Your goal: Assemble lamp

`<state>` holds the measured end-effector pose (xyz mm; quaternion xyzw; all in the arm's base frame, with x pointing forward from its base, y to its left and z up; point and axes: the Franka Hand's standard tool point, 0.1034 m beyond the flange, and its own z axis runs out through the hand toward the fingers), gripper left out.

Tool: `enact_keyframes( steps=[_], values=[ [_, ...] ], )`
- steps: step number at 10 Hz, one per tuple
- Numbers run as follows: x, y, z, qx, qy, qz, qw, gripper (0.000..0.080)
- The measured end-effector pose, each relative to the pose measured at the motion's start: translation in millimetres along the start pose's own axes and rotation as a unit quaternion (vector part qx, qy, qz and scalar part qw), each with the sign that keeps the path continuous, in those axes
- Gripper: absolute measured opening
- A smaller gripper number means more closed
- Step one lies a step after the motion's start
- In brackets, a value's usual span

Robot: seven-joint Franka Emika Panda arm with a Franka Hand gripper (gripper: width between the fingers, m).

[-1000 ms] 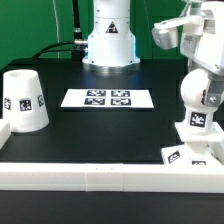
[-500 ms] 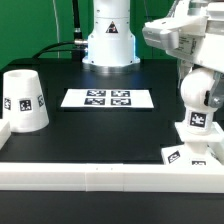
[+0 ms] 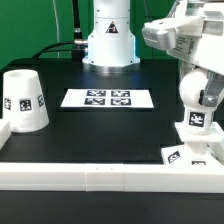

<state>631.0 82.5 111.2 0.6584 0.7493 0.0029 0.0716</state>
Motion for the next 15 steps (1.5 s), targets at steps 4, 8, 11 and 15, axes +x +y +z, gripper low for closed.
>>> enact_keyframes(
  steps=[4, 8, 11, 15],
  values=[
    [2.2, -4.3, -0.4, 0.017, -0.006, 0.243, 0.97, 0.0577],
    [2.9, -5.0, -0.4, 0.019, -0.005, 0.37, 0.929, 0.0577],
    [4.5, -5.2, -0.6, 0.02, -0.006, 0.46, 0.888, 0.0577],
    [7.2, -5.8, -0.4, 0.028, 0.0, 0.599, 0.801, 0.0577]
  ],
)
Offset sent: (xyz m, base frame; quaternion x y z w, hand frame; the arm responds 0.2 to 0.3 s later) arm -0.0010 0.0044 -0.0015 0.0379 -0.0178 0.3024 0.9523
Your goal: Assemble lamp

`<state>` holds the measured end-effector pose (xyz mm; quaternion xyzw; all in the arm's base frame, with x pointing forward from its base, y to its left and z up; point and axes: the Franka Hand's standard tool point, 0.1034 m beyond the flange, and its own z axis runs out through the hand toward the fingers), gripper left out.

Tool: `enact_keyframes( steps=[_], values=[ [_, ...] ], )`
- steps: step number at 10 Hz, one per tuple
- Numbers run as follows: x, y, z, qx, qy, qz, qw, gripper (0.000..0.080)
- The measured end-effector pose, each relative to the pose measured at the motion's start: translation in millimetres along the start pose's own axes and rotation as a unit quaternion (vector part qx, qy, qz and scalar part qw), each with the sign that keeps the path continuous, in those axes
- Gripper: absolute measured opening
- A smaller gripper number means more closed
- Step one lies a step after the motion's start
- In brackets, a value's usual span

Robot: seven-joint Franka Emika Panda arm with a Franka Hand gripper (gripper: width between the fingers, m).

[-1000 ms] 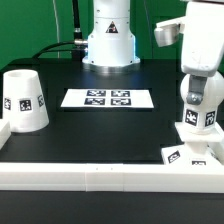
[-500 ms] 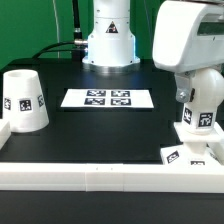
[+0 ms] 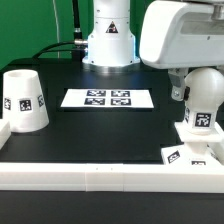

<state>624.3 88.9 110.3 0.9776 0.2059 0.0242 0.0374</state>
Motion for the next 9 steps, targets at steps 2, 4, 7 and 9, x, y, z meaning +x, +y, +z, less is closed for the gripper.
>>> enact_keyframes(
  steps=[2, 4, 7, 9],
  values=[
    [-0.5, 0.9, 0.2, 0.015, 0.001, 0.099, 0.995, 0.0577],
    [-0.7, 1.3, 0.3, 0.025, 0.0, 0.193, 0.981, 0.0577],
    [-0.4, 0.1, 0.2, 0.024, -0.003, 0.318, 0.948, 0.0577],
    [-0.6, -0.1, 0.1, 0.026, -0.006, 0.378, 0.925, 0.0577]
  ],
)
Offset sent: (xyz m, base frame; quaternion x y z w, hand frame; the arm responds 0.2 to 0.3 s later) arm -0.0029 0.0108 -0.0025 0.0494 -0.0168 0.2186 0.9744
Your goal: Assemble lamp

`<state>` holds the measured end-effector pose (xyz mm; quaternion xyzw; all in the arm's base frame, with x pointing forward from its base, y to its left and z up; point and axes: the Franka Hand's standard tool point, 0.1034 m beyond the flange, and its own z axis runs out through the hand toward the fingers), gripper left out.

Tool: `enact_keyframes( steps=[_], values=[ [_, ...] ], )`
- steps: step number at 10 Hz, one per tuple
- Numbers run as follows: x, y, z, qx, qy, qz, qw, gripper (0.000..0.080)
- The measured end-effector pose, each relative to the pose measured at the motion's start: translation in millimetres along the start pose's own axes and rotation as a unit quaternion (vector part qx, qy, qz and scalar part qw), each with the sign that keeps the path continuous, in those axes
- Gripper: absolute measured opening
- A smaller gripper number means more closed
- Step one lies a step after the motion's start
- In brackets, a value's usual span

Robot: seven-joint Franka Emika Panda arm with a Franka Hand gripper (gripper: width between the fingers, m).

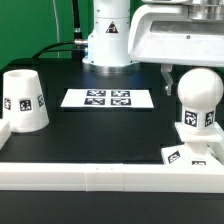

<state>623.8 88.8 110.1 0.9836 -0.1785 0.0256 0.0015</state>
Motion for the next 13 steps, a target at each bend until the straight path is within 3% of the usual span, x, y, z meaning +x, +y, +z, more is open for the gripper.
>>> enact_keyframes(
  steps=[3, 4, 8, 10, 12, 13],
  values=[
    [-0.8, -0.3, -0.1, 0.002, -0.002, 0.089, 0.996, 0.0577],
    [-1.3, -0.6, 0.0, 0.009, -0.009, 0.14, 0.99, 0.0577],
    [-5.1, -6.8, 0.7, 0.028, -0.032, 0.317, 0.947, 0.0577],
    [-5.0, -8.0, 0.3, 0.031, -0.036, 0.366, 0.929, 0.0577],
    [-5.0, -7.6, 0.5, 0.032, -0.035, 0.335, 0.941, 0.0577],
    [-5.4, -8.4, -0.1, 0.032, -0.034, 0.324, 0.945, 0.0674]
  ],
)
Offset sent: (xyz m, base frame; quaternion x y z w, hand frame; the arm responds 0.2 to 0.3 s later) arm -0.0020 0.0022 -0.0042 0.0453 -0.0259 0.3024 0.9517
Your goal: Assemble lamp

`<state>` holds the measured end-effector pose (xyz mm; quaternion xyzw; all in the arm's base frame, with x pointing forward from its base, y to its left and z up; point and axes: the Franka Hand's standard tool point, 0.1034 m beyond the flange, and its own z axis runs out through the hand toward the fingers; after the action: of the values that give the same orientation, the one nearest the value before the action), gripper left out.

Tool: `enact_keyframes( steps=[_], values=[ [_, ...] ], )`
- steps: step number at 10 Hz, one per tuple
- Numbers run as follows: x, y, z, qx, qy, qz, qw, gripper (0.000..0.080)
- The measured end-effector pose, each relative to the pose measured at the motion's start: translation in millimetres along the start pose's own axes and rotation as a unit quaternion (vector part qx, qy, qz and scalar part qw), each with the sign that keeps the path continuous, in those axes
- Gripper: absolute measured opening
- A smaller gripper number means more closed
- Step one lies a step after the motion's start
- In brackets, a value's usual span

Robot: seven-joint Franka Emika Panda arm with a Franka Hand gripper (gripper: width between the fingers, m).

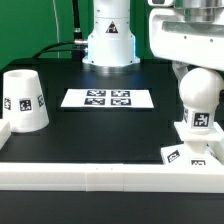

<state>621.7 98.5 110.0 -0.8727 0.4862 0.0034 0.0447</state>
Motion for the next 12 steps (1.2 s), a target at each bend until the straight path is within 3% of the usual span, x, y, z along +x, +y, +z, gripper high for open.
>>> enact_keyframes(
  steps=[3, 8, 11, 12],
  values=[
    [-1.9, -2.7, -2.7, 0.002, 0.003, -0.149, 0.989, 0.0698],
    [-0.5, -2.7, -2.2, 0.002, 0.005, -0.348, 0.937, 0.0699],
    [1.4, -1.8, -2.0, 0.0, 0.006, -0.459, 0.888, 0.0699],
    [4.0, -2.4, -2.5, 0.001, 0.011, -0.52, 0.854, 0.0699]
  ],
)
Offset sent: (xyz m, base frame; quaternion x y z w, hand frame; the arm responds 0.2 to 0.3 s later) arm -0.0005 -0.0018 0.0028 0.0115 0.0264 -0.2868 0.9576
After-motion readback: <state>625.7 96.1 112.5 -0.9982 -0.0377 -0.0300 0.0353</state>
